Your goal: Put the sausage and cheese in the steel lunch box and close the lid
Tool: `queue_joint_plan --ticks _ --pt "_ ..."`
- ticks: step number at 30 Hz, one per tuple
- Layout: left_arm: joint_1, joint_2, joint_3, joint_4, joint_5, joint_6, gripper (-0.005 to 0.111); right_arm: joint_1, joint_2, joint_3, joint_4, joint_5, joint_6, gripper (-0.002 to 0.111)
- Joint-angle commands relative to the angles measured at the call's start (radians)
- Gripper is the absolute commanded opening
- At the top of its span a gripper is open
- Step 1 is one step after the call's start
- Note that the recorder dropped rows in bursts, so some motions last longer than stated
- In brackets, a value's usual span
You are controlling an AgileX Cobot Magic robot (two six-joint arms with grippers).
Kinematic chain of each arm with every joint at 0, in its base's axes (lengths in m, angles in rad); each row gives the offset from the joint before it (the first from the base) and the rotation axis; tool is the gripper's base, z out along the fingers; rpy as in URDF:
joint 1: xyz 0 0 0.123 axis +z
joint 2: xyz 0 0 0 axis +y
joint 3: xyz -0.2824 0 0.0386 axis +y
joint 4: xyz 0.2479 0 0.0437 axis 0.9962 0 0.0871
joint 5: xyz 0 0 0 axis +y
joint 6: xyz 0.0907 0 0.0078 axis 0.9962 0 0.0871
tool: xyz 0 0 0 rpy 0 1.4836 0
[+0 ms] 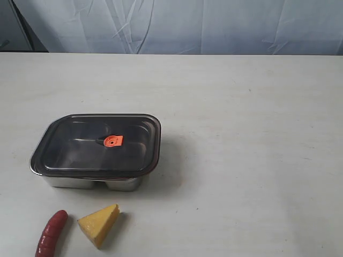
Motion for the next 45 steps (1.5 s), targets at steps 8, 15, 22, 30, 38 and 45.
queue_joint_plan --ticks 8,15,22,30,38,45 --pt "-0.006 -0.007 0.004 -0.011 -0.005 0.000 0.000 0.002 -0.004 0.002 -0.075 -0.123 1.010 0.000" --pt "-0.006 -0.007 0.004 -0.011 -0.005 0.000 0.000 0.002 0.049 -0.051 -0.945 -0.046 1.836 -0.001" --pt "-0.008 -0.007 0.004 -0.011 -0.005 0.000 0.000 0.002 0.534 -0.412 -1.632 -0.276 2.083 -0.001" --pt "-0.008 -0.007 0.004 -0.014 -0.005 0.000 0.000 0.002 1.261 -0.863 -1.829 -0.768 2.083 -0.001" --pt "-0.008 -0.007 0.004 -0.014 -0.005 0.000 0.000 0.023 1.732 -0.958 -1.841 -0.882 2.031 0.057" --pt "-0.008 -0.007 0.004 -0.014 -0.005 0.000 0.000 0.128 1.960 -0.958 -1.809 -0.884 1.932 0.049"
